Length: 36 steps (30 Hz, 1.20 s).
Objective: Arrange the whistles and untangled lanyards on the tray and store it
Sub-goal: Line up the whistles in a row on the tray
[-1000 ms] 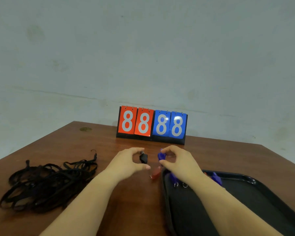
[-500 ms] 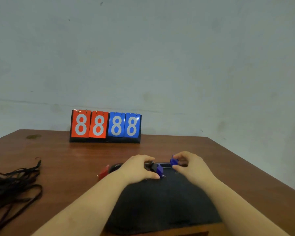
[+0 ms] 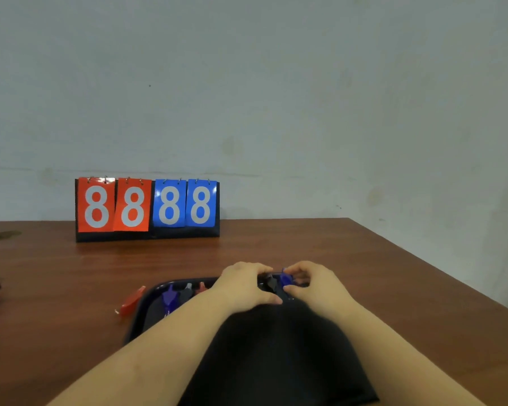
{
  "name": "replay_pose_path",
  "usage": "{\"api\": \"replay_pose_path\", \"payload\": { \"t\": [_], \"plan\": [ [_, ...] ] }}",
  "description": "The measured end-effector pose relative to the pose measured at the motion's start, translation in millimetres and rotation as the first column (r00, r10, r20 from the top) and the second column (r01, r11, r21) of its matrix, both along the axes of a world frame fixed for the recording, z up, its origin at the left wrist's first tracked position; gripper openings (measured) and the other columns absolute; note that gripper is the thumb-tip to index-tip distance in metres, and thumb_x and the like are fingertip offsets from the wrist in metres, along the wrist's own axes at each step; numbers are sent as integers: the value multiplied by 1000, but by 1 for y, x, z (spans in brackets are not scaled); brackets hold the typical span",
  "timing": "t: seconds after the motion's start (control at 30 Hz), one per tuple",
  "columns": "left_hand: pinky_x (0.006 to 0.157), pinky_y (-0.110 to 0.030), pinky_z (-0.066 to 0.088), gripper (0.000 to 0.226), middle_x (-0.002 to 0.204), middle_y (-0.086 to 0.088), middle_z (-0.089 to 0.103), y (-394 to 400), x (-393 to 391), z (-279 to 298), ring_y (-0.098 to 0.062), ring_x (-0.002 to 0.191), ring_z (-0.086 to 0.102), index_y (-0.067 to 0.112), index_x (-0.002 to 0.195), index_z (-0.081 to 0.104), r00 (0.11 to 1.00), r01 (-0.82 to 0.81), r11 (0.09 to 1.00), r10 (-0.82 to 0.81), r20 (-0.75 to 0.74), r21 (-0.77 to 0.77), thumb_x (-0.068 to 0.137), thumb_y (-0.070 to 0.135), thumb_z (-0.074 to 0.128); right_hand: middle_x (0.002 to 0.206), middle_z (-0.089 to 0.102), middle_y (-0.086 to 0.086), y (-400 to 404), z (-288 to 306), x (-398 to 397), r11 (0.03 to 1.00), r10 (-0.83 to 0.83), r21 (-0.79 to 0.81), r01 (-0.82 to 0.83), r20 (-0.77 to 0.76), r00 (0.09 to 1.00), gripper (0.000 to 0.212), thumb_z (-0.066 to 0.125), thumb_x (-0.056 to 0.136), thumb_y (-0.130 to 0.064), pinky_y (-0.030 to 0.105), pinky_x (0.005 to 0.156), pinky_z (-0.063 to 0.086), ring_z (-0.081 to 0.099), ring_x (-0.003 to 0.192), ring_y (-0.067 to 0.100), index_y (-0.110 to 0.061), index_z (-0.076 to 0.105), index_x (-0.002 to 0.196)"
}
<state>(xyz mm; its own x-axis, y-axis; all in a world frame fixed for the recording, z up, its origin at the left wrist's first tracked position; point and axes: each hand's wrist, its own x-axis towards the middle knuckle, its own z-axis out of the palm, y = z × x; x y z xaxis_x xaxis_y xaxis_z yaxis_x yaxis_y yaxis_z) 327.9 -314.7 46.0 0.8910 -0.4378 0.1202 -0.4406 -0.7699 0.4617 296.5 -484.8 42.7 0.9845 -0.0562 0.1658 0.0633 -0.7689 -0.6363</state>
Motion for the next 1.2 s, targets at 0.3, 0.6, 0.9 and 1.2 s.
{"api": "replay_pose_path", "payload": {
  "t": [0.3,0.6,0.9,1.2],
  "plan": [
    [107,-39,32,73,136,-3,52,-3,5,-13,-23,126,43,28,138,43,995,-44,978,24,97,205,76,60,63,113,67,-5,2,-11,10,999,13,-52,-14,-26,1000,33,68,82,-24,24,90,46,61,102,10,-24,62,114],
    [111,-41,28,73,141,0,45,-4,10,-17,-21,130,37,26,140,39,994,-33,979,11,107,201,79,58,60,129,60,-3,7,-11,8,990,30,-132,-39,-68,997,42,61,89,-26,24,96,41,56,118,13,-22,54,130],
    [109,-40,32,69,143,1,42,27,-1,11,-20,131,37,28,139,40,998,-56,994,52,42,98,79,53,63,122,63,-6,15,13,-5,989,6,-151,-11,-33,999,37,62,86,-29,28,92,46,59,108,13,-26,58,123],
    [106,-34,33,54,144,5,43,161,-43,52,-14,132,39,29,132,48,964,-265,963,266,16,-56,83,45,64,121,62,-6,108,38,-23,974,173,-151,-172,-2,985,32,62,87,-29,29,99,44,57,112,11,-25,60,119]
  ]
}}
